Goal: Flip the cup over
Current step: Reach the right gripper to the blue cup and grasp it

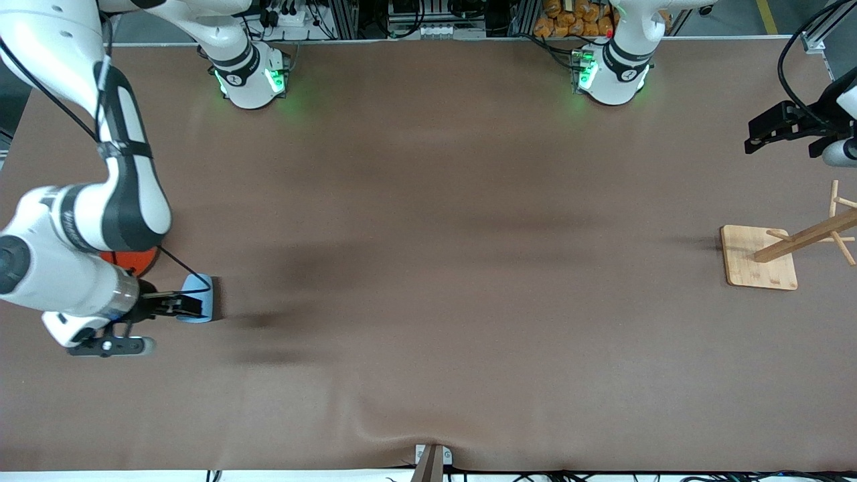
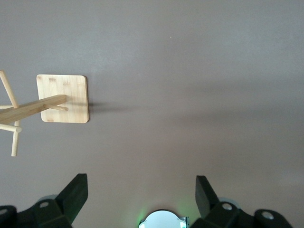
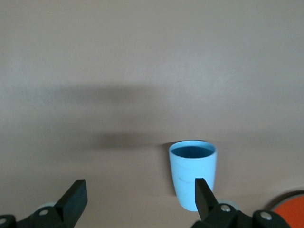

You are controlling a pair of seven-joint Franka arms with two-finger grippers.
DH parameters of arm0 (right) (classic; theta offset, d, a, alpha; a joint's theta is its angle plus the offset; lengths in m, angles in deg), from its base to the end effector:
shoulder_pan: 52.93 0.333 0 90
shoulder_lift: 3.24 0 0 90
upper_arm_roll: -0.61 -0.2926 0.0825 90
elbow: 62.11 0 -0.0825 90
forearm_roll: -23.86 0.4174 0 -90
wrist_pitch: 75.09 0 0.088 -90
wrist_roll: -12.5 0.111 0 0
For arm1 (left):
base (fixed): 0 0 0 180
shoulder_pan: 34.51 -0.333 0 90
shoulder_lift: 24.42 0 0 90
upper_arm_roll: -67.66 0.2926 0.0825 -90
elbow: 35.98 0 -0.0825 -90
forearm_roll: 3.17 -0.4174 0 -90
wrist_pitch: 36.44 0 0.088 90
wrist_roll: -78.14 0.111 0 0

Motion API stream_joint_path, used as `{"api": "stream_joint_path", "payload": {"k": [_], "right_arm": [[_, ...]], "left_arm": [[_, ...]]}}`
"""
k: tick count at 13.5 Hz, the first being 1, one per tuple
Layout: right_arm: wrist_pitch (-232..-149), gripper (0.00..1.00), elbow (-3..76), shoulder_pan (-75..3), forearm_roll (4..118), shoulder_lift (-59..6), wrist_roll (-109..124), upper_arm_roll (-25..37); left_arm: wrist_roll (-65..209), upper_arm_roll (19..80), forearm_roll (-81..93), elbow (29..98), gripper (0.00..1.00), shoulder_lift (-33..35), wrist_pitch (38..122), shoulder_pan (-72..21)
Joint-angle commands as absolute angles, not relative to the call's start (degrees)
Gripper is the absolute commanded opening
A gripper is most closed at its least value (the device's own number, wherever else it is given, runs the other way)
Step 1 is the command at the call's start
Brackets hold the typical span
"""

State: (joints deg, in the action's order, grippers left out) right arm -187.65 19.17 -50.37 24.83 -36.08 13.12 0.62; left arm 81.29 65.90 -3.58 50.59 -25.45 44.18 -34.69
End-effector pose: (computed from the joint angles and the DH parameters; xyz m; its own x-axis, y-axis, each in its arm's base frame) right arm 0.7268 0.0336 0.3255 0.9993 0.0272 -0.0274 0.0268 -0.9995 -0.0151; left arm 0.5649 -0.0149 0.6236 0.9930 -0.0811 -0.0861 -0.0817 -0.9967 -0.0030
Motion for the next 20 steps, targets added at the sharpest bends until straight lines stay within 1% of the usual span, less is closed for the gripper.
{"api": "stream_joint_path", "payload": {"k": [1,2,4,7,8,10,13,15,18,19,20], "right_arm": [[-184.7,1.0,19.9,-50.2,24.9,-37.3,13.2,0.8],[-183.7,1.0,20.7,-50.9,24.9,-38.5,12.2,0.9],[-184.9,1.0,22.3,-52.7,24.3,-39.4,4.6,1.0],[-193.8,1.0,29.8,-55.5,24.4,-38.8,-0.8,1.0],[-195.5,1.0,31.0,-56.2,24.4,-38.7,-2.2,1.0],[-197.7,1.0,31.7,-57.1,24.4,-39.4,-3.8,1.0],[-201.3,1.0,34.7,-57.1,24.5,-39.4,-4.2,0.9],[-205.2,1.0,36.5,-57.1,24.6,-40.2,-4.2,0.9],[-205.6,1.0,36.5,-56.9,24.6,-40.8,-4.2,0.9],[-205.7,0.86,36.5,-56.9,24.6,-40.8,-4.2,0.9],[-206.2,0.6,36.5,-56.8,24.7,-40.9,-4.2,0.9]], "left_arm": [[80.4,65.6,-3.6,49.8,1.0,-25.3,43.3,-34.9],[80.5,65.6,-3.6,49.8,1.0,-25.4,43.3,-34.9],[80.4,65.6,-3.6,49.8,1.0,-25.4,43.3,-34.9],[80.2,65.6,-3.6,49.8,1.0,-25.4,43.3,-34.9],[80.2,65.6,-3.6,49.9,1.0,-25.4,43.2,-34.9],[80.5,65.7,-3.6,49.7,1.0,-25.6,43.2,-34.9],[80.4,65.7,-3.6,49.8,1.0,-25.7,43.2,-34.9],[80.4,65.7,-3.6,49.8,1.0,-25.6,43.2,-34.9],[80.3,65.6,-3.5,49.8,1.0,-25.7,43.2,-34.9],[80.4,65.6,-3.5,49.8,1.0,-25.6,43.2,-34.9],[80.9,65.6,-3.5,49.8,1.0,-25.5,43.2,-34.9]]}}
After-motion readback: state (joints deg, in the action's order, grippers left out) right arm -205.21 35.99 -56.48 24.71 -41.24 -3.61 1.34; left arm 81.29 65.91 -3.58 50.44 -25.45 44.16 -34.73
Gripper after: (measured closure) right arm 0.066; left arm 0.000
